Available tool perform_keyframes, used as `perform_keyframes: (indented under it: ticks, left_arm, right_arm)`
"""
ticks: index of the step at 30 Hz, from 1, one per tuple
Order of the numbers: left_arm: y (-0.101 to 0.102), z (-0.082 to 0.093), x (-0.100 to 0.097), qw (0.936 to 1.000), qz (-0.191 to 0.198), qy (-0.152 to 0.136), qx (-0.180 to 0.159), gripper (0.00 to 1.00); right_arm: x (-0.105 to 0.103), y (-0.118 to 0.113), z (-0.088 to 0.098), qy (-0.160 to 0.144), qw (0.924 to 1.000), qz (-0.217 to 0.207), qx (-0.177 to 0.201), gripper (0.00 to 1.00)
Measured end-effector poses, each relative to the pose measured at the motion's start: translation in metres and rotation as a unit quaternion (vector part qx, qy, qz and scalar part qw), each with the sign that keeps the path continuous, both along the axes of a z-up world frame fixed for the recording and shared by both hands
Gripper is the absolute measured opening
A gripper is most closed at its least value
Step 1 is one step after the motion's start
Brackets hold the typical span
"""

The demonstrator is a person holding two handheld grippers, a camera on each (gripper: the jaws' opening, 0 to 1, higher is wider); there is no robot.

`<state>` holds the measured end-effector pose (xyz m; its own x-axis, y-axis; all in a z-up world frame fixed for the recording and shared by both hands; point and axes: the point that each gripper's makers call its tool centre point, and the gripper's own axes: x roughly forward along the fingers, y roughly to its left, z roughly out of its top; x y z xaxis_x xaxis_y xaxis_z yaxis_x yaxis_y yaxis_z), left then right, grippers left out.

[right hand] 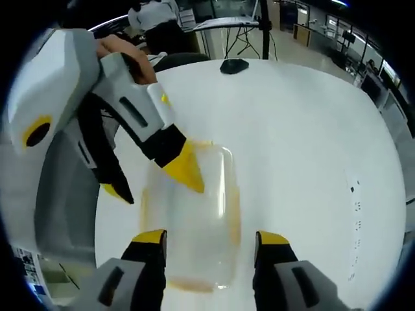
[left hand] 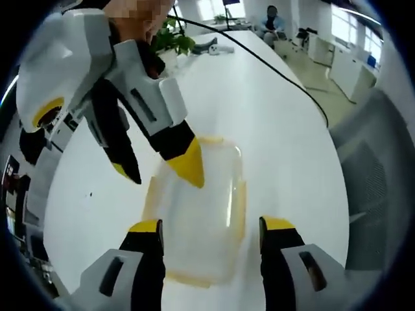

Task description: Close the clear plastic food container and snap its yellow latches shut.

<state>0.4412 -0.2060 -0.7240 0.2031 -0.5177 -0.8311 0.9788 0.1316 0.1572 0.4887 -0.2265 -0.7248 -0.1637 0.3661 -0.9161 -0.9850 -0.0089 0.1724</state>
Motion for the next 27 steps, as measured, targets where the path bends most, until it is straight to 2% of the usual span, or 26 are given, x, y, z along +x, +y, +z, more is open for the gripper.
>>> perform_keyframes:
  ticks: [5, 27]
  left_arm:
    - [0.005, -0.004, -0.002, 0.9998, 0.01, 0.019, 0.004, 0.58]
    - [0.022, -0.006, 0.008, 0.9995, 0.009, 0.02, 0.023, 0.62]
  right_arm:
    - [-0.006, -0.004, 0.002, -0.005, 1.0, 0.001, 0.0, 0.53]
    - [-0.02, -0.024, -0.001, -0.016, 0.9997, -0.018, 0.011, 0.61]
